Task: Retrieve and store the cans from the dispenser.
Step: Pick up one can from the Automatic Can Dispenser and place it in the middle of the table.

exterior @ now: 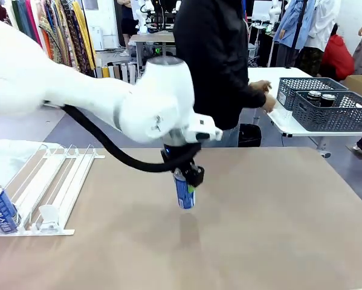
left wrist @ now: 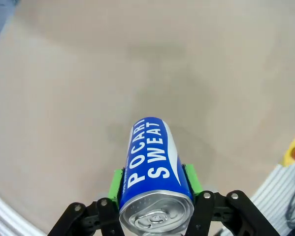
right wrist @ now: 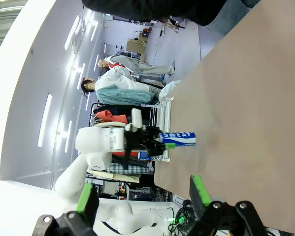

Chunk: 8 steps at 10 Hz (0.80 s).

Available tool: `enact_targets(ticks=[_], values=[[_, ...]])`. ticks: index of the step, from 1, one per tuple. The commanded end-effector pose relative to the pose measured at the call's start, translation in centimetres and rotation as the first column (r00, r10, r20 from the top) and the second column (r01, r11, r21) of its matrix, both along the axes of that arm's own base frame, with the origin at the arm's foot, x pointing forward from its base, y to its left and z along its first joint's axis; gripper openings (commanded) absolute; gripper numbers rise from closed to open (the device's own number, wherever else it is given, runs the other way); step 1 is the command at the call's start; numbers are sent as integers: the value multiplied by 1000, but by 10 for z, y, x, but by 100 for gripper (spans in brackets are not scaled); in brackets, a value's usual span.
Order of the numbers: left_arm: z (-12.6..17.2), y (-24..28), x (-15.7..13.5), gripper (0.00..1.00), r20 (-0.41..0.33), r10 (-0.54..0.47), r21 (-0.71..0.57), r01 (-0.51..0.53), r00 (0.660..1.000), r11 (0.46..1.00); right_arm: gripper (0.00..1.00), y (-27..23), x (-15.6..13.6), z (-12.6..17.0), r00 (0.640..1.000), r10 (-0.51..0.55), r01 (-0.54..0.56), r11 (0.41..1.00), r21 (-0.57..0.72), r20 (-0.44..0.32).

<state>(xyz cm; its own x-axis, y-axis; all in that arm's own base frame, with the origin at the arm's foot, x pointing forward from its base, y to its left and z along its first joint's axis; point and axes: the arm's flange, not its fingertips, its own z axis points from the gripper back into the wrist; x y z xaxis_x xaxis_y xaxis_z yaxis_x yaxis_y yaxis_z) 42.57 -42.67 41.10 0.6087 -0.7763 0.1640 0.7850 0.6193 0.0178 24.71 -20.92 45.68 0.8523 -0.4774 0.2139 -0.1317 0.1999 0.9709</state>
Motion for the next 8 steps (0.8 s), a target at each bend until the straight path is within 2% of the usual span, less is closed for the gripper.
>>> enact_targets(ticks=[1, 3, 6, 8], values=[[4, -12, 13, 0, 33, 17, 68, -19, 999, 998, 100, -1, 0, 2, 1000, 6, -6, 1000, 0, 25], [-2, -19, 13, 0, 45, 13, 82, -16, 999, 996, 100, -1, 0, 2, 1000, 6, -6, 1000, 0, 25], [-13, -18, 13, 0, -25, -5, 63, 7, 1000, 998, 100, -1, 0, 2, 1000, 6, -6, 1000, 0, 25], [-13, -18, 14, 0, -39, -11, 56, 13, 999, 998, 100, -1, 0, 2, 1000, 6, -6, 1000, 0, 25]])
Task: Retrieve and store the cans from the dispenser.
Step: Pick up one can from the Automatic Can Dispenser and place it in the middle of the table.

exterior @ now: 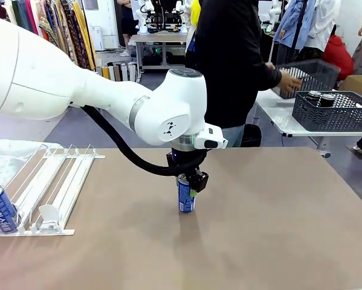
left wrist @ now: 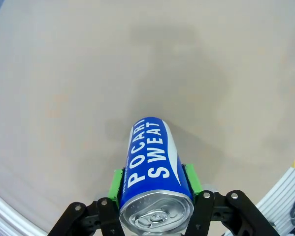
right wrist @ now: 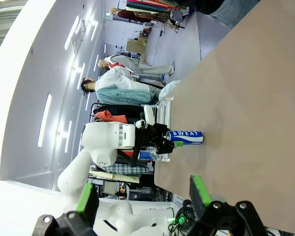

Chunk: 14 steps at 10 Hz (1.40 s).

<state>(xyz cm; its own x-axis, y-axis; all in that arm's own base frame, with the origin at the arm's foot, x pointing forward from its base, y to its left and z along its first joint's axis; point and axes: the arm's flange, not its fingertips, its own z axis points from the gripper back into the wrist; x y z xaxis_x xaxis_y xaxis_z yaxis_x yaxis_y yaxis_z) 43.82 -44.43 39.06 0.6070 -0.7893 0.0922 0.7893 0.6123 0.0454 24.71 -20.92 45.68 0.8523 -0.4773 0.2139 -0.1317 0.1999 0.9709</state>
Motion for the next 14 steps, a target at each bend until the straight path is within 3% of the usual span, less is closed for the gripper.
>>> enact_targets(ticks=[1, 2, 3, 6, 8, 10, 11, 12, 13, 14], values=[[7, -1, 2, 31, -22, -9, -25, 8, 1000, 1000, 100, -1, 0, 2, 1000, 6, -6, 1000, 0, 25], [7, -1, 2, 91, -28, -14, -25, 13, 1000, 1000, 100, -1, 0, 2, 1000, 6, -6, 1000, 0, 25], [7, 0, 3, 100, -33, -15, -24, 15, 999, 1000, 100, -1, 0, 2, 1000, 6, -6, 1000, 0, 25], [28, 7, 2, 100, 2, -5, -68, 5, 1000, 998, 100, -1, 0, 2, 1000, 6, -6, 1000, 0, 25], [81, 34, -8, 100, 36, 23, -136, -18, 999, 991, 100, -1, 0, 2, 1000, 6, -6, 1000, 0, 25], [149, 100, -27, 100, -27, 58, -185, -62, 998, 981, 100, -1, 0, 2, 1000, 6, -6, 1000, 0, 25], [181, 152, -40, 100, -60, 52, -288, -67, 997, 955, 100, -1, 0, 2, 1000, 6, -6, 1000, 0, 25], [201, 205, -45, 100, -93, 104, -354, -130, 990, 926, 100, -1, 0, 2, 1000, 6, -6, 1000, 0, 25], [217, 264, -52, 100, -121, 236, -463, -265, 964, 846, 100, -1, 0, 2, 1000, 6, -6, 1000, 0, 25], [228, 338, -66, 100, -204, 356, -572, -406, 912, 713, 100, -1, 0, 2, 1000, 6, -6, 1000, 0, 25]])
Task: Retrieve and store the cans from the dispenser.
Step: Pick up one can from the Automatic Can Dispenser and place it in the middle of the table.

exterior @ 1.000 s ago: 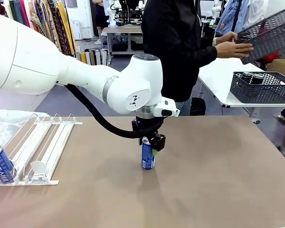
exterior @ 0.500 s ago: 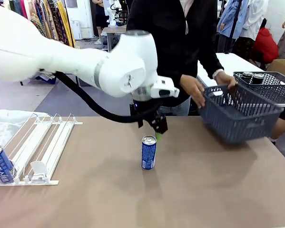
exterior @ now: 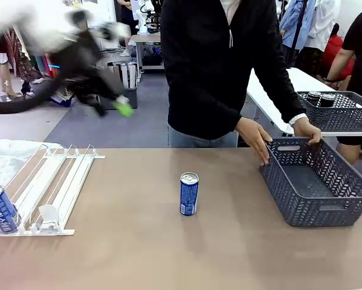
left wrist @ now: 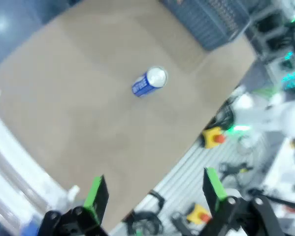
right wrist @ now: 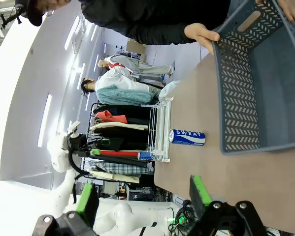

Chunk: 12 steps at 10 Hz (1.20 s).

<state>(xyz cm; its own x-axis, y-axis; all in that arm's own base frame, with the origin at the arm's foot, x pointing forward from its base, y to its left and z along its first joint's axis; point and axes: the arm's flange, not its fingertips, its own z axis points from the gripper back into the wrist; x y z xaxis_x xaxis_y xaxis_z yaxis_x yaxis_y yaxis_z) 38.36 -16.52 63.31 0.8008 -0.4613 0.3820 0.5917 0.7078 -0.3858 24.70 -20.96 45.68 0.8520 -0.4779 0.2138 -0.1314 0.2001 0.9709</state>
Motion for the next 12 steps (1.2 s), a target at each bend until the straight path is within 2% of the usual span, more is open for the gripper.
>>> enact_targets(ticks=[1, 2, 3, 4, 5, 6, 7, 8, 9, 10, 11, 12], values=[[-14, 95, -20, 100, -88, 232, -181, -244, 969, 953, 100, -1, 0, 2, 1000, 7, -7, 1000, 0, 25], [-18, 144, -38, 100, -202, 364, -290, -411, 909, 864, 100, -1, 0, 2, 1000, 7, -7, 1000, 0, 25], [-30, 200, -57, 100, -276, 510, -318, -578, 815, 751, 100, -1, 0, 2, 1000, 7, -7, 1000, 0, 25], [-41, 248, -67, 100, -344, 534, -346, -633, 772, 693, 100, -1, 0, 2, 1000, 7, -7, 1000, 0, 25], [-52, 284, -73, 100, -391, 511, -361, -638, 766, 680, 100, -1, 0, 2, 1000, 7, -7, 1000, 0, 25], [-68, 319, -75, 100, -460, 466, -423, -648, 756, 634, 100, -1, 0, 2, 1000, 7, -7, 1000, 0, 25], [-83, 341, -76, 100, -503, 463, -458, -679, 730, 573, 100, -1, 0, 2, 1000, 7, -7, 1000, 0, 25], [-94, 350, -79, 100, -506, 454, -491, -678, 733, 547, 100, -1, 0, 2, 1000, 7, -7, 1000, 0, 25], [-103, 350, -77, 100, -507, 430, -486, -660, 747, 573, 100, -1, 0, 2, 1000, 7, -7, 1000, 0, 25], [-109, 343, -76, 100, -488, 404, -452, -620, 774, 642, 100, -1, 0, 2, 1000, 7, -7, 1000, 0, 25], [-102, 359, -85, 100, -517, 475, -456, -699, 712, 551, 100, -1, 0, 2, 1000, 7, -7, 1000, 0, 25], [-102, 359, -85, 100, -517, 475, -456, -699, 712, 551, 100, -1, 0, 2, 1000, 7, -7, 1000, 0, 25]])
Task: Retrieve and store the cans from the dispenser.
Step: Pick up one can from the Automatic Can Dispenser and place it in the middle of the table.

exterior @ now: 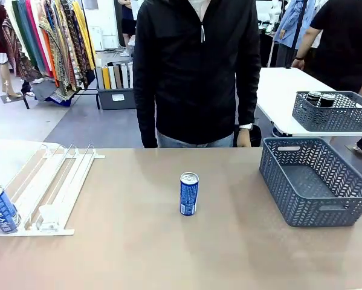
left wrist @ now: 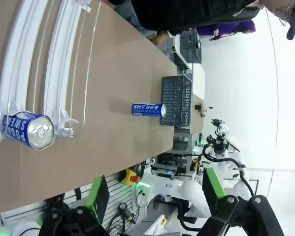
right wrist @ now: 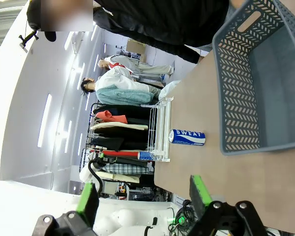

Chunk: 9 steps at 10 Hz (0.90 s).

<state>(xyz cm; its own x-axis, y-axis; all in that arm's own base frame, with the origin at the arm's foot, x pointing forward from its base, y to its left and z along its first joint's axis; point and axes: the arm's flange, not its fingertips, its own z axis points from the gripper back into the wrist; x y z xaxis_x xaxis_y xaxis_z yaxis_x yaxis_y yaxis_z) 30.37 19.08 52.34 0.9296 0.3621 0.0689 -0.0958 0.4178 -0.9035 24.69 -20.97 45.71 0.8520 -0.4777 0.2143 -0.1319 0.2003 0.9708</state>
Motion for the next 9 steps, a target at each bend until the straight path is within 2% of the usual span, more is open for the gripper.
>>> enact_targets(ticks=[1, 8, 9], values=[[8, 3, -5, 100, 8, 28, -10, -28, 1000, 1000, 100, -1, 0, 2, 1000, 7, -7, 1000, 0, 25], [4, 5, -4, 100, 1, 26, 13, -26, 1000, 1000, 100, -1, 0, 2, 1000, 7, -7, 1000, 0, 25], [4, -10, 11, 100, -95, 12, 220, 10, 995, 975, 100, -1, 0, 2, 1000, 7, -7, 1000, 0, 25]])
